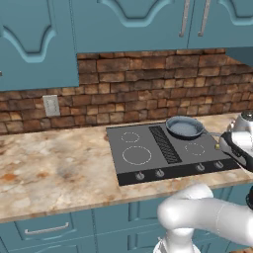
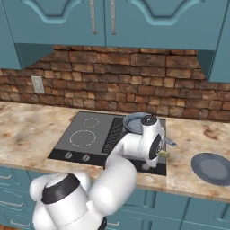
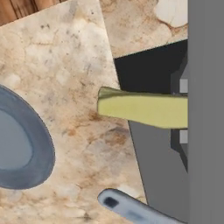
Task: Pick up the butter stick and place it in the pan. Then turn on the burner for the pan.
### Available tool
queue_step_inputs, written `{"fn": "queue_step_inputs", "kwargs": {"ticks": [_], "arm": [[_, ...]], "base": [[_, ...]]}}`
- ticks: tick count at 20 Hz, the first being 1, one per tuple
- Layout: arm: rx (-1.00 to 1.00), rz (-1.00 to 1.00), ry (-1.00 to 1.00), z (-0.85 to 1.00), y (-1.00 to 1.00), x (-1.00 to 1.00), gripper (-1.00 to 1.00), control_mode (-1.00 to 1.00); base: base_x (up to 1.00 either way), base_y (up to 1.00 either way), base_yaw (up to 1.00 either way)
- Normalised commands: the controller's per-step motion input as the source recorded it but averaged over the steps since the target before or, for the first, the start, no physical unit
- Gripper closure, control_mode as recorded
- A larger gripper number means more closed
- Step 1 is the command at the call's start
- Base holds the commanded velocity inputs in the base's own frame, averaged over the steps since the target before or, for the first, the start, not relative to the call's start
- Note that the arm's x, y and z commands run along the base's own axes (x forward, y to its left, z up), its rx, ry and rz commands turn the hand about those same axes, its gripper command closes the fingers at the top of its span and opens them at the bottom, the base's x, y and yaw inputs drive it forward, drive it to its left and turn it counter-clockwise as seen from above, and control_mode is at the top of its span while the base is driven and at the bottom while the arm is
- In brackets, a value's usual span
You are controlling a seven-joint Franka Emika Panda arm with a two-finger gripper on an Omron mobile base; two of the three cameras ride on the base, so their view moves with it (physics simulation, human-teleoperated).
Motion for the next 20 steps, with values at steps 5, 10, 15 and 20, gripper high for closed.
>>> {"fn": "queue_step_inputs", "kwargs": {"ticks": [5,10,15,20], "arm": [[0.0,0.05,0.03,0.42,0.24,0.44,1.0,-1.0],[-0.01,0.06,0.08,0.47,0.14,0.33,1.0,-1.0],[-0.02,0.09,0.1,0.37,0.14,0.37,1.0,-1.0],[-0.03,0.15,0.09,0.25,0.14,0.4,1.0,-1.0]], "base": [[0.0,0.0,0.0],[0.0,0.0,0.0],[0.0,0.0,0.0],[0.0,0.0,0.0]]}}
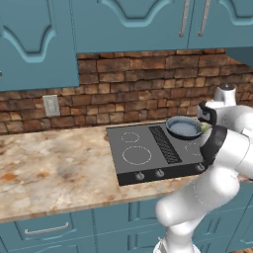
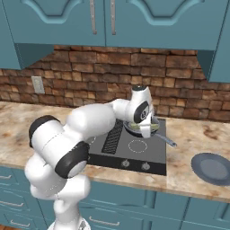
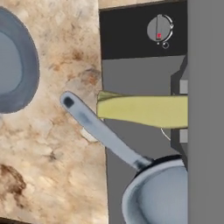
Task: Pick up the butter stick and place it in the pan. Then turn on the burner for the pan.
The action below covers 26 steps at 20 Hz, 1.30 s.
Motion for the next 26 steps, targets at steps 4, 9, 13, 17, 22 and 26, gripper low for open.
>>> {"fn": "queue_step_inputs", "kwargs": {"ticks": [4,9,13,17,22,26], "arm": [[-0.02,0.19,0.09,0.03,0.15,0.49,1.0,-1.0],[0.0,0.14,0.04,-0.06,0.15,0.37,1.0,-1.0],[0.0,0.09,0.03,-0.03,0.17,0.42,1.0,-1.0],[0.0,0.09,0.03,-0.25,0.16,0.35,1.0,-1.0],[0.0,0.08,0.04,-0.3,0.14,0.31,1.0,-1.0],[0.0,0.08,0.06,-0.18,0.04,0.31,1.0,-1.0]], "base": [[0.0,0.0,0.0],[0.0,0.0,0.0],[0.0,0.0,0.0],[0.0,0.0,0.0],[0.0,0.0,0.0],[0.0,0.0,0.0]]}}
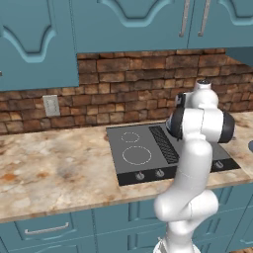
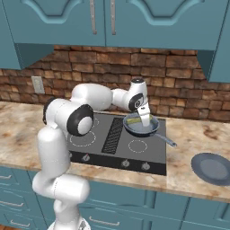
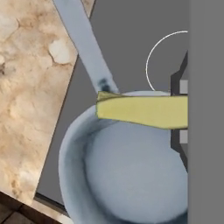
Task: Pick up the butter stick and place it in the pan. Then turn on the burner for the pan.
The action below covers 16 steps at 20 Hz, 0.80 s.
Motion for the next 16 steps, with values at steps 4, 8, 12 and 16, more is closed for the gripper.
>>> {"fn": "queue_step_inputs", "kwargs": {"ticks": [4,8,12,16], "arm": [[0.0,0.08,0.08,-0.11,0.0,0.28,1.0,-1.0],[0.0,0.08,0.1,-0.14,0.0,0.2,1.0,-1.0],[0.0,0.08,0.1,-0.16,0.0,0.19,1.0,-1.0],[0.0,0.06,0.06,-0.23,0.0,0.18,1.0,-1.0]], "base": [[0.0,0.0,0.0],[0.0,0.0,0.0],[0.0,0.0,0.0],[0.0,0.0,0.0]]}}
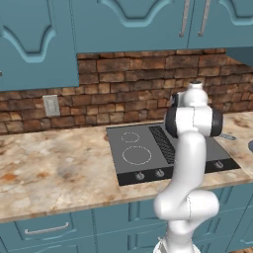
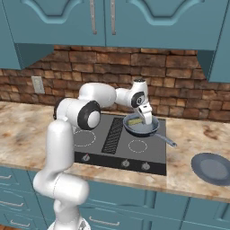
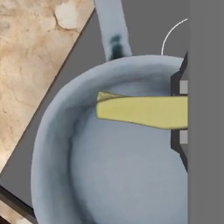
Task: Pick up the butter stick and place it in the pan. Then turn on the burner for the pan.
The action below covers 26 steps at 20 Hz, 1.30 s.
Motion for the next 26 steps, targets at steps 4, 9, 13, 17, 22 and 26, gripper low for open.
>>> {"fn": "queue_step_inputs", "kwargs": {"ticks": [4,9,13,17,22,26], "arm": [[0.0,0.04,0.02,-0.28,0.0,0.2,1.0,-1.0],[0.01,0.04,0.0,-0.29,0.0,0.18,1.0,-1.0],[0.02,0.02,0.0,-0.26,0.0,0.14,1.0,-1.0],[0.05,0.02,0.0,-0.19,0.0,0.09,1.0,-1.0],[0.04,0.02,0.0,-0.19,0.0,0.04,-1.0,-1.0],[0.03,0.01,0.0,-0.15,0.0,0.03,-1.0,-1.0]], "base": [[0.0,0.0,0.0],[0.0,0.0,0.0],[0.0,0.0,0.0],[0.0,0.0,0.0],[0.0,0.0,0.0],[0.0,0.0,0.0]]}}
